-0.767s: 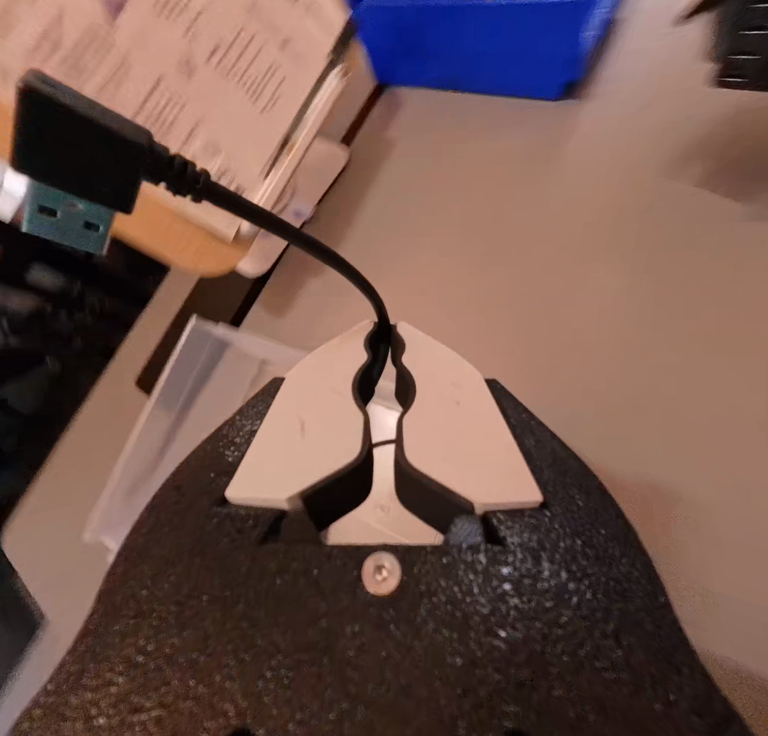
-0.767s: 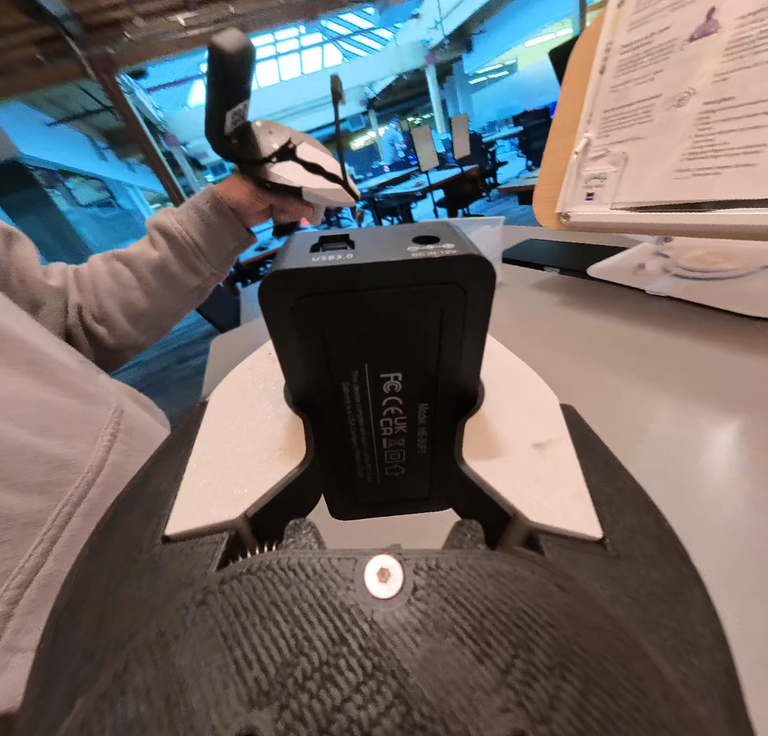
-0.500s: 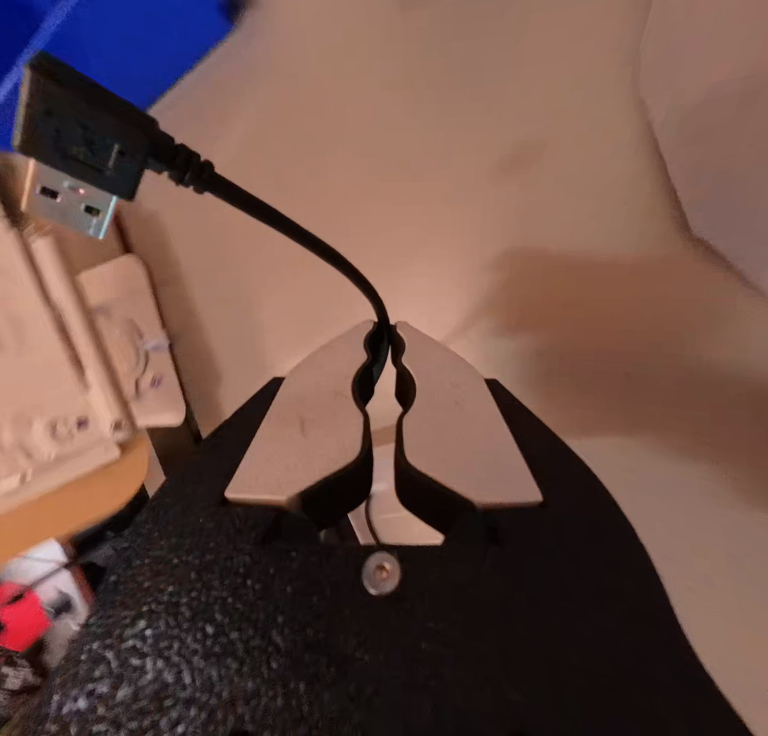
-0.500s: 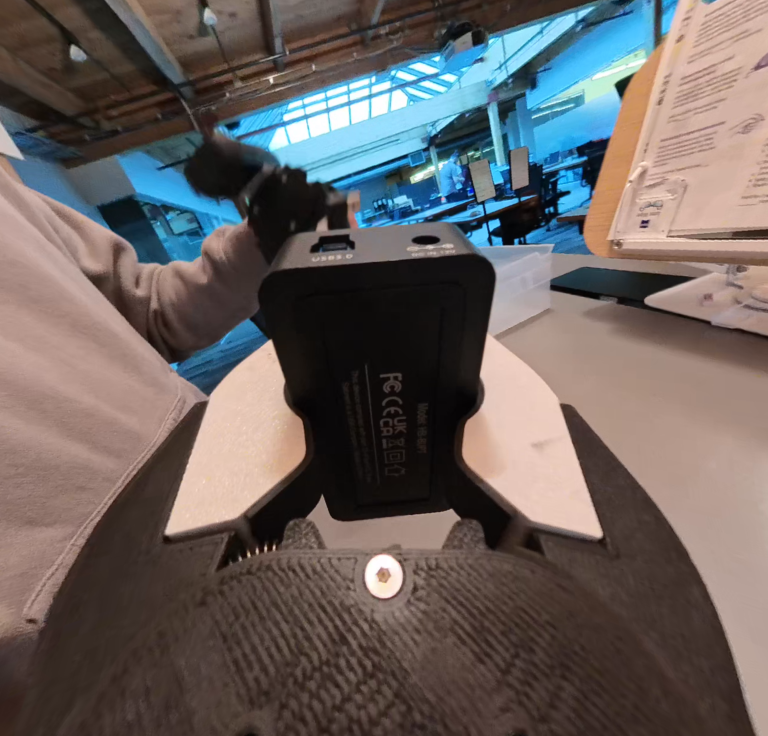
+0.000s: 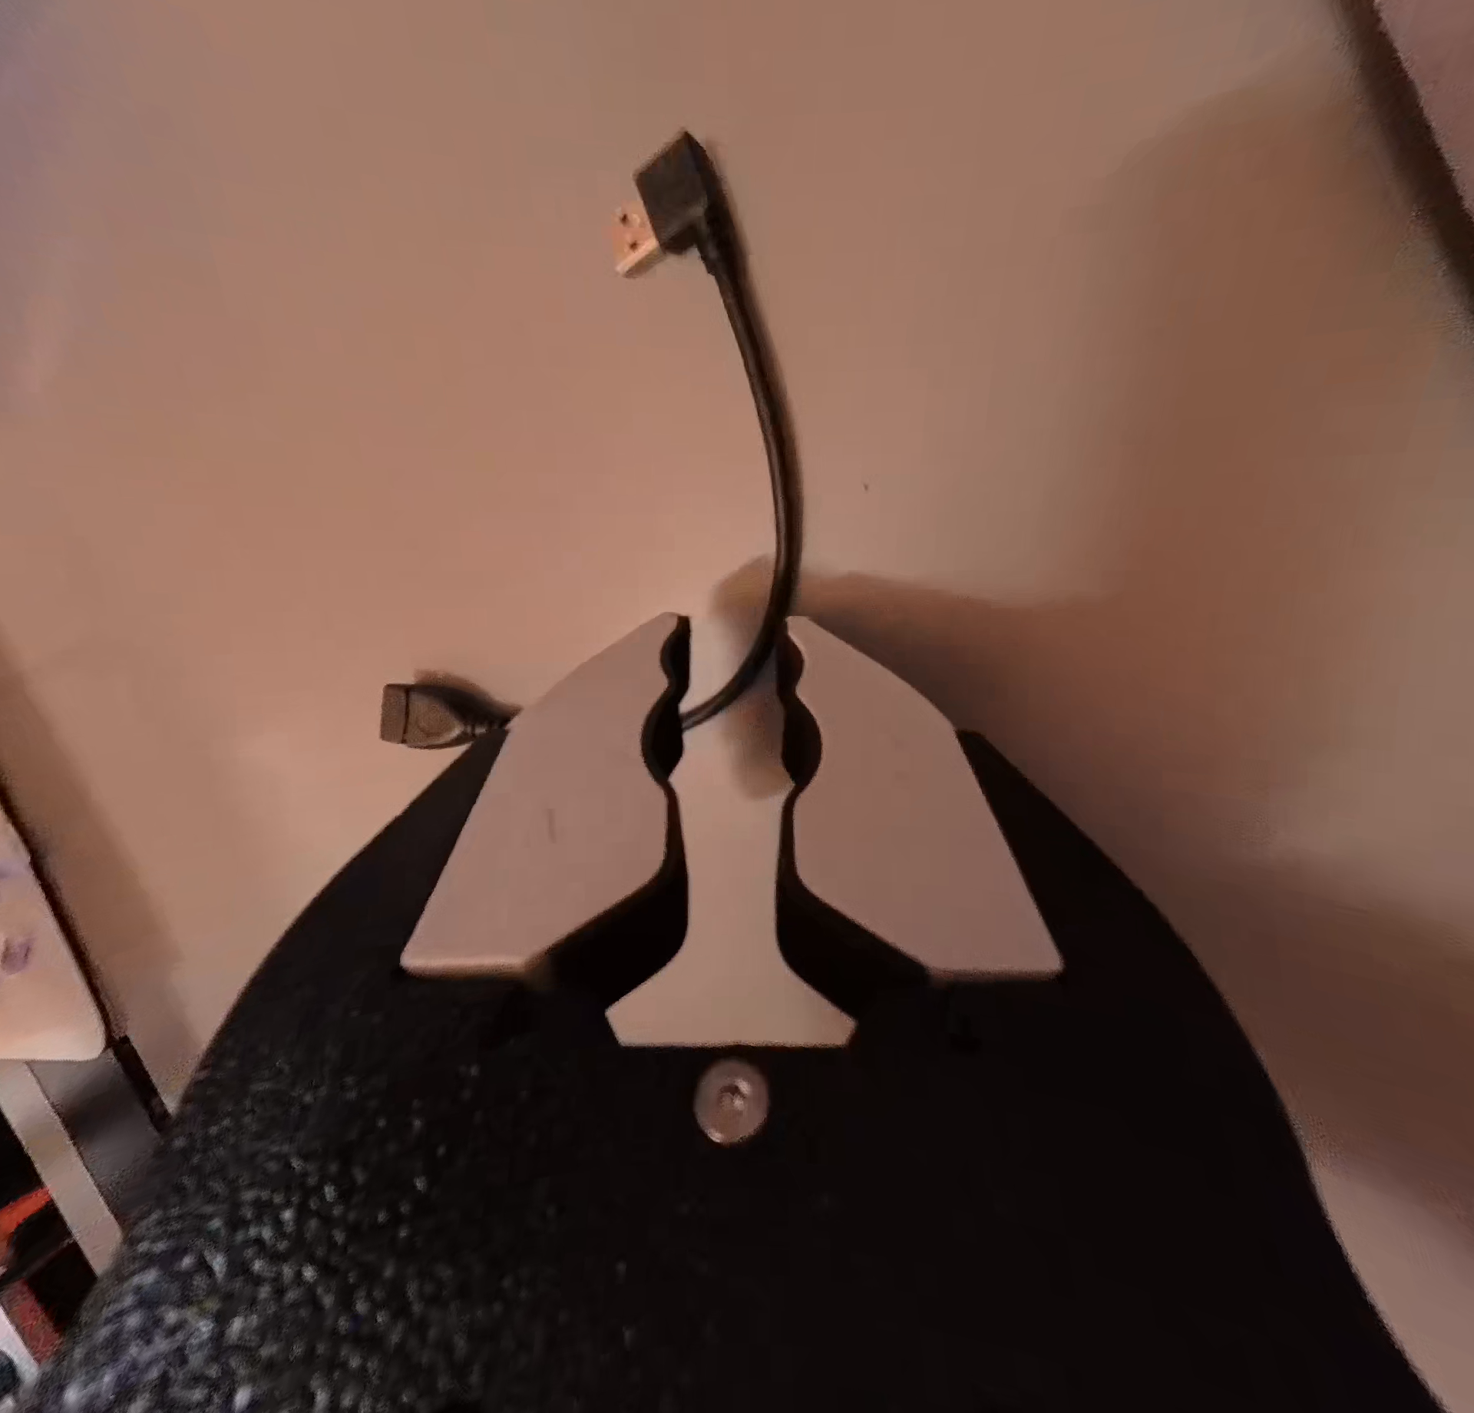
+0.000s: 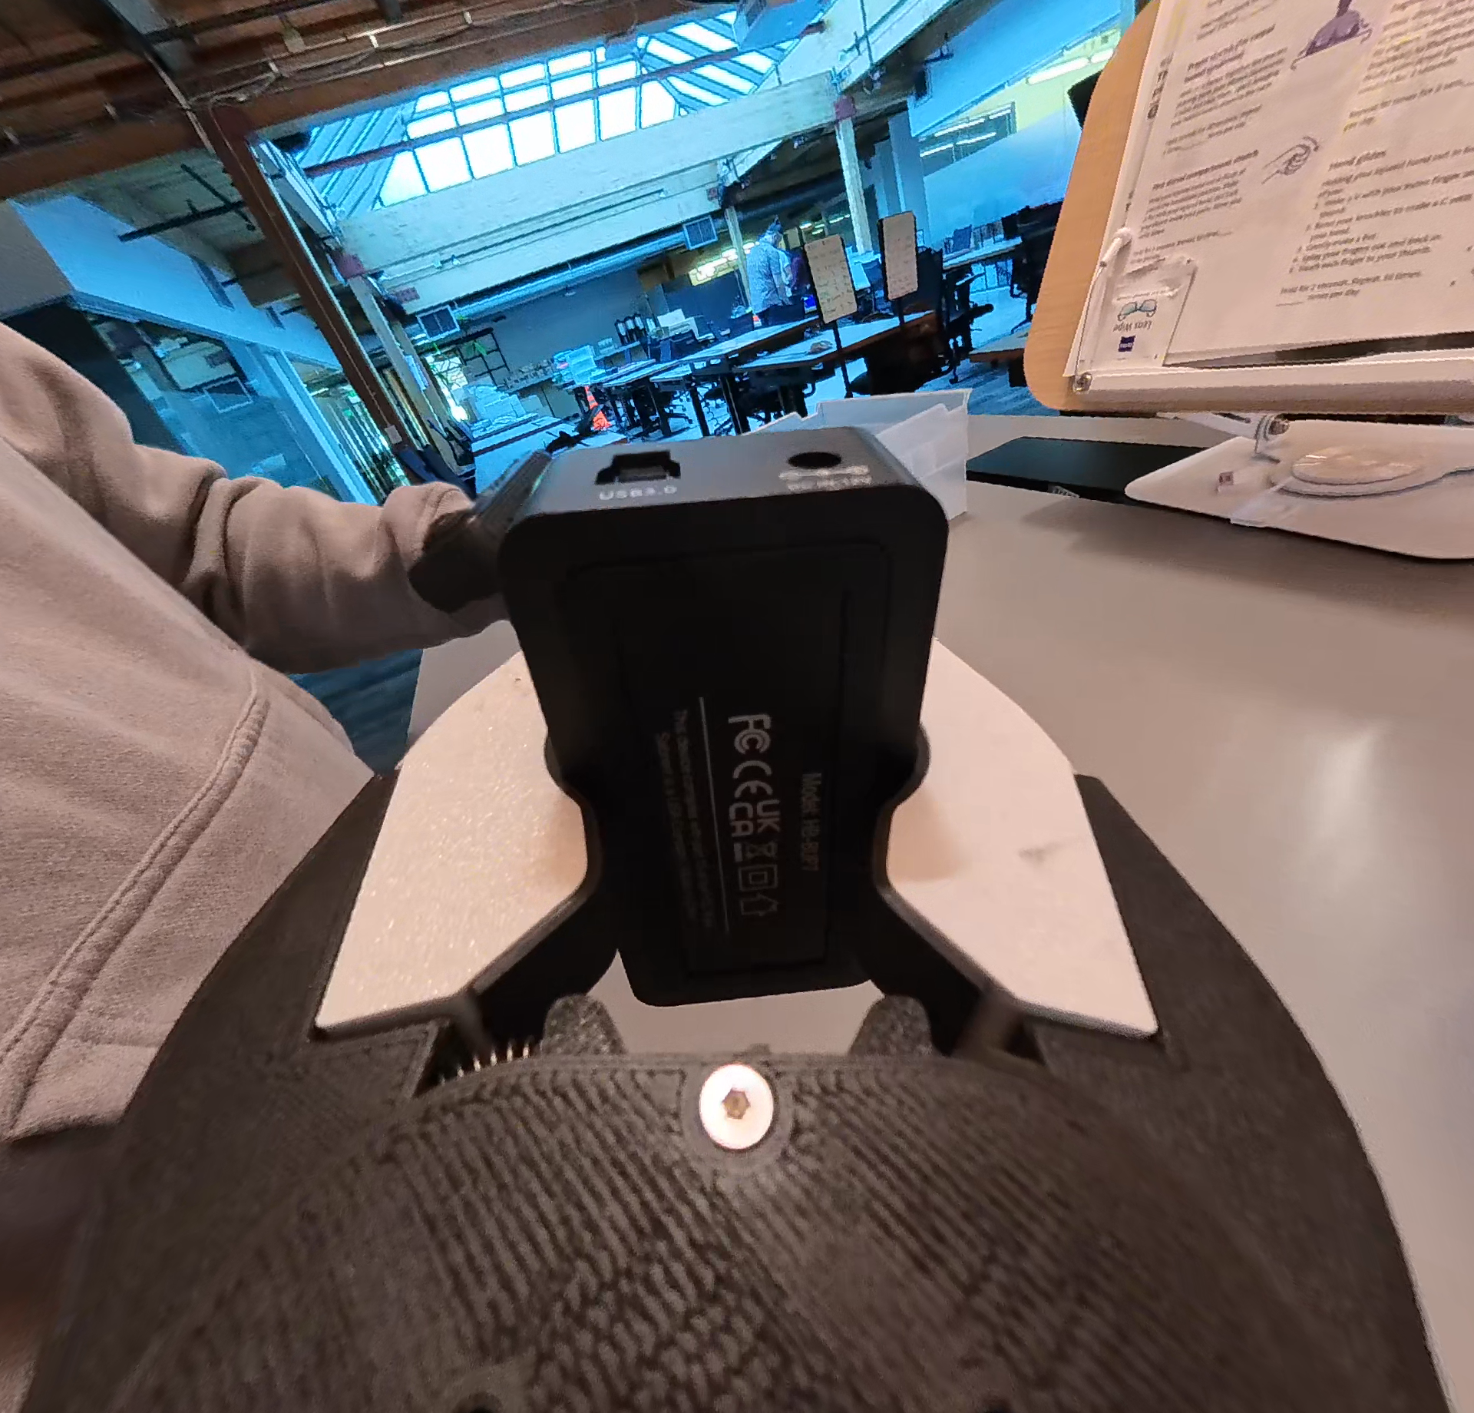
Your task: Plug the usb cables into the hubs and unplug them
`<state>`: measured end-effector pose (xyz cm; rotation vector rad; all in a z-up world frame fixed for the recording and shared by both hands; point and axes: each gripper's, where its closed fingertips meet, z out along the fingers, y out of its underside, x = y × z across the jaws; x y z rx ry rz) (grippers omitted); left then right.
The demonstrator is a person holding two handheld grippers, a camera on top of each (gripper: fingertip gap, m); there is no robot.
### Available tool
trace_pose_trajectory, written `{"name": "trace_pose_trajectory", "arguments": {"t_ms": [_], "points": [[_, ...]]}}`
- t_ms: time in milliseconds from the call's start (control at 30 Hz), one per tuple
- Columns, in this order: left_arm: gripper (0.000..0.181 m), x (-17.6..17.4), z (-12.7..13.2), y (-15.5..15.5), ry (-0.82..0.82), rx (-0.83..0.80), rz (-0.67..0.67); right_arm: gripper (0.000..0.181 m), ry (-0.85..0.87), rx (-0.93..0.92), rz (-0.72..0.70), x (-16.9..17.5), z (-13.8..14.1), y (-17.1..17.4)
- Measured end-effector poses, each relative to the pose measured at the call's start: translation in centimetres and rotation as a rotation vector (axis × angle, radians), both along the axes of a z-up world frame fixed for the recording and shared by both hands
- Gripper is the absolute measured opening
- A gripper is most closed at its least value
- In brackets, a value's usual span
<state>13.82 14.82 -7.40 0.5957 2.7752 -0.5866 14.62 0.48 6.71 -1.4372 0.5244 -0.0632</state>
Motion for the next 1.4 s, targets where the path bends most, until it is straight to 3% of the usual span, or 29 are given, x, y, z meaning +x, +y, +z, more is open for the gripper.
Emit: {"name": "trace_pose_trajectory", "arguments": {"t_ms": [33,200,333,533,933,1067,1200,1300,1400], "points": [[0.026,-0.3,0.3,-0.6,-0.009,-0.032,0.017,0.076,-0.002,-0.004,-0.001,0.0,0.0,0.0],[0.032,-2.4,0.8,-4.6,-0.03,-0.192,0.117,0.076,-0.009,-0.027,-0.008,0.1,-0.2,0.1],[0.029,-2.5,-0.2,-6.4,-0.036,-0.215,0.205,0.076,-0.008,-0.019,0.0,0.1,-0.1,0.2],[0.006,-2.3,-1.1,-7.5,-0.058,-0.205,0.271,0.076,0.004,-0.017,0.062,-0.7,-0.2,0.8],[0.005,-0.7,-0.5,-6.8,-0.14,-0.25,0.247,0.075,0.028,-0.024,0.084,-0.7,-0.6,1.0],[0.005,-1.1,4.5,-7.6,-0.125,-0.497,0.16,0.076,0.017,-0.01,0.089,-0.9,-0.2,0.9],[0.005,-1.7,12.6,-7.6,-0.132,-0.793,0.072,0.076,0.009,0.036,0.11,-1.2,0.8,0.9],[0.005,-2.1,16.5,-7.2,-0.337,-0.79,-0.055,0.076,0.008,0.079,0.162,-1.9,1.6,1.3],[0.004,-2.3,18.4,-7.2,-0.628,-0.669,-0.196,0.076,-0.002,0.092,0.238,-2.9,2.5,2.0]]}}
